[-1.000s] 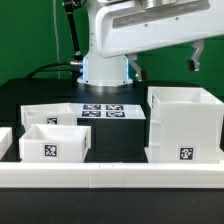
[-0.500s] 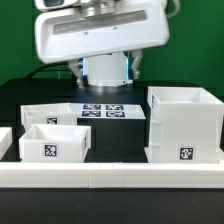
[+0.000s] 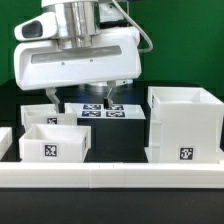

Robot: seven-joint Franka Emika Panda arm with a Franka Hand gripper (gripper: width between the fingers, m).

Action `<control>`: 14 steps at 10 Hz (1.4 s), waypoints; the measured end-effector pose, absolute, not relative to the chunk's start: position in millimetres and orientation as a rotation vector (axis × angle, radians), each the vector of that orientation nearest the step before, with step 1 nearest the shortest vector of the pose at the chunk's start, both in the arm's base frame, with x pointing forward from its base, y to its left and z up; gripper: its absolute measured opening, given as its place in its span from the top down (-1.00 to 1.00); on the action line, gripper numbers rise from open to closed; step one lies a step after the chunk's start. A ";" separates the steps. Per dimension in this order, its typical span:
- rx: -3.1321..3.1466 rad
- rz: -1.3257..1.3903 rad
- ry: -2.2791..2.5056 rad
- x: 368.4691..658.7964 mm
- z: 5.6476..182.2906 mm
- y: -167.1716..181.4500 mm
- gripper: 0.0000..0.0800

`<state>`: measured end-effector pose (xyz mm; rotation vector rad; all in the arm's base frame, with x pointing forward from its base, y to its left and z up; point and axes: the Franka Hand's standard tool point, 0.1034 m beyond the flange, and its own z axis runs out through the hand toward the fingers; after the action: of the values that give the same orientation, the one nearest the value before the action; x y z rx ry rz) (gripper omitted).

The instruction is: Assemble drawer

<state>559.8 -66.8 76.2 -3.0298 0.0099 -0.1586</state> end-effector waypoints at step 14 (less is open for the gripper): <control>-3.091 -0.161 0.098 543.1 7.5 -79.0 -0.62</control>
Offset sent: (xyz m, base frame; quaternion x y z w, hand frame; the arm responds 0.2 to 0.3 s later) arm 0.0000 0.0000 0.0000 0.0000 0.0000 0.0000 1.0000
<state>543.1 -79.0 7.5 -3.0908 0.0983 -0.1607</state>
